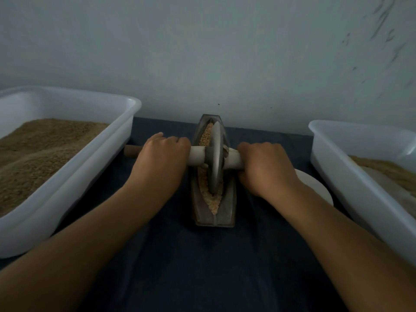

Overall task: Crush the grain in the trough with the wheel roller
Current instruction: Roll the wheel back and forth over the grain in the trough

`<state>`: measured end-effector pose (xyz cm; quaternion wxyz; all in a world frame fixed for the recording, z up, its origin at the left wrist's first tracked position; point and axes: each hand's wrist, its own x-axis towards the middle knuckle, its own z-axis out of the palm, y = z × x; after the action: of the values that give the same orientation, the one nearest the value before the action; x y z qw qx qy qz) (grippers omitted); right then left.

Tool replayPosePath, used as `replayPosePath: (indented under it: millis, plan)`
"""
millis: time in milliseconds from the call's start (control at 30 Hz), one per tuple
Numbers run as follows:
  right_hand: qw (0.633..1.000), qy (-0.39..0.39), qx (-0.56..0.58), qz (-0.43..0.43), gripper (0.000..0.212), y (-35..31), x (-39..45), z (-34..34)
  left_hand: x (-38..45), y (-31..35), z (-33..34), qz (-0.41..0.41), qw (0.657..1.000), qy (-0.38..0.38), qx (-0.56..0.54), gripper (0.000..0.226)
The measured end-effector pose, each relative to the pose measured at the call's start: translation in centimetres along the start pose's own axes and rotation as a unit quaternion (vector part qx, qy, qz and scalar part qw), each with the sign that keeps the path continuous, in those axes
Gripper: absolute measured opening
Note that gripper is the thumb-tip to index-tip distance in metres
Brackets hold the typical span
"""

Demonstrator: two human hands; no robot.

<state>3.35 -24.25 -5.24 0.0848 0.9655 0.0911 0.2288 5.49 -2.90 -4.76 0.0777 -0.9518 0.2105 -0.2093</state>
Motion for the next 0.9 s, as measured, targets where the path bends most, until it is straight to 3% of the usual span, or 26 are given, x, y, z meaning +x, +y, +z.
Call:
replayPosePath:
  millis: [300, 500, 800, 900]
  plan:
    - [0.993, -0.101, 0.011, 0.054, 0.023, 1.7, 5.6, 2.5, 6.3, -0.6, 1.5, -0.006, 0.997, -0.056, 0.047, 0.010]
    - [0.982, -0.176, 0.008, 0.074, 0.028, 2.5, 9.1, 3.2, 9.2, -1.3, 2.0, -0.001, 0.995, -0.083, 0.061, 0.019]
    - [0.997, -0.068, 0.015, 0.043, 0.019, 1.9, 4.7, 2.7, 5.9, -0.5, 1.4, -0.002, 0.998, -0.045, 0.047, 0.017]
    - [0.998, -0.036, 0.023, 0.035, 0.024, 1.1, 2.2, 1.8, 4.0, -0.1, 0.7, -0.003, 0.998, -0.036, 0.043, 0.019]
